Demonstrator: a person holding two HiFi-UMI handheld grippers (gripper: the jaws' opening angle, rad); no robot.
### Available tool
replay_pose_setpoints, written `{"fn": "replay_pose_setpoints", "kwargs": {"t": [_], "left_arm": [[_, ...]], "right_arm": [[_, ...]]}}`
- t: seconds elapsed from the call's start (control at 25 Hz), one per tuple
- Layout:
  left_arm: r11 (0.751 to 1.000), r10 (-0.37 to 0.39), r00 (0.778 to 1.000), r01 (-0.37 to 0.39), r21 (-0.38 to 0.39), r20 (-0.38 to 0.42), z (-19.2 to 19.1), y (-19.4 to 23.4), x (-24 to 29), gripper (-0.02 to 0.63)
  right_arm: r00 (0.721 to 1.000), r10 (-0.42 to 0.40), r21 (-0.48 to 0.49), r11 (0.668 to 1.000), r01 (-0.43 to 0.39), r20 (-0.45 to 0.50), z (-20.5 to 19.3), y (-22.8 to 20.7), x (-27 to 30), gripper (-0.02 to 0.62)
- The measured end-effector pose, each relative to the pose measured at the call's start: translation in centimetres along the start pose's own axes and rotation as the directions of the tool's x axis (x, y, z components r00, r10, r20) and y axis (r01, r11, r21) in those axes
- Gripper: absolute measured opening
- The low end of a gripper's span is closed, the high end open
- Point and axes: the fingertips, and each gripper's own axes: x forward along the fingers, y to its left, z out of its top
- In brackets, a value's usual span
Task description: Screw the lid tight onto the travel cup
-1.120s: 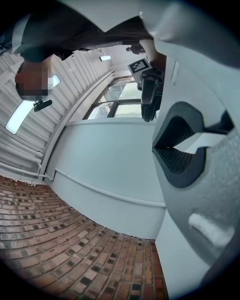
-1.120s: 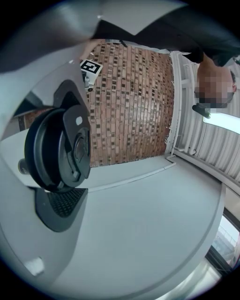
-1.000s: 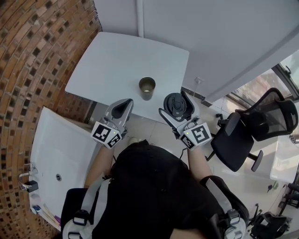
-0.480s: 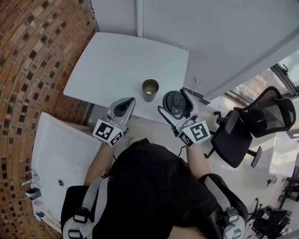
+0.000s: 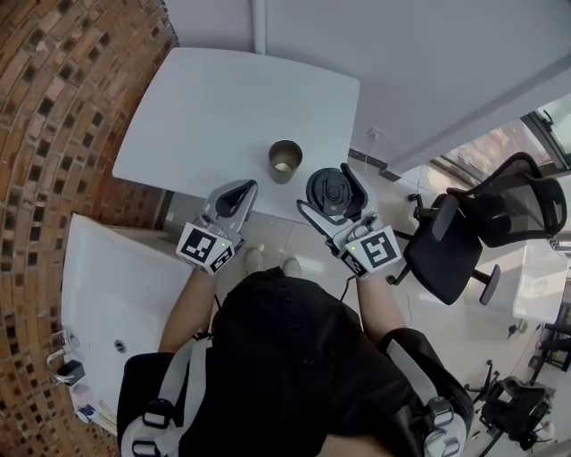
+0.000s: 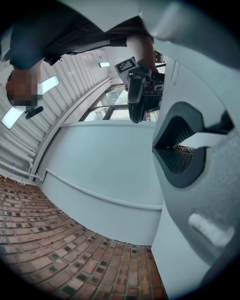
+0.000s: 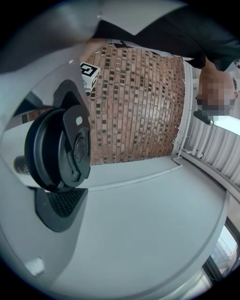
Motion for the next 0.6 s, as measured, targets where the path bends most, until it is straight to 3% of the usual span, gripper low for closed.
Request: {"fn": "replay_pose_setpoints", "kwargs": {"t": [0.32, 0.6], "left_arm": [[0.999, 0.025, 0.996, -0.029, -0.036, -0.085, -4.2, 0.8, 0.2, 0.003], [0.999, -0.001, 0.993, -0.003, -0.036, -0.118, -7.0, 1.2, 1.3, 0.003]], "right_arm": [[0.999, -0.012, 0.037, 0.999, 0.014, -0.041, -2.0, -0.9, 0.1, 0.477], [0.997, 0.002, 0.059, 0.998, 0.002, -0.072, -4.1, -1.0, 0.3, 0.477]]}}
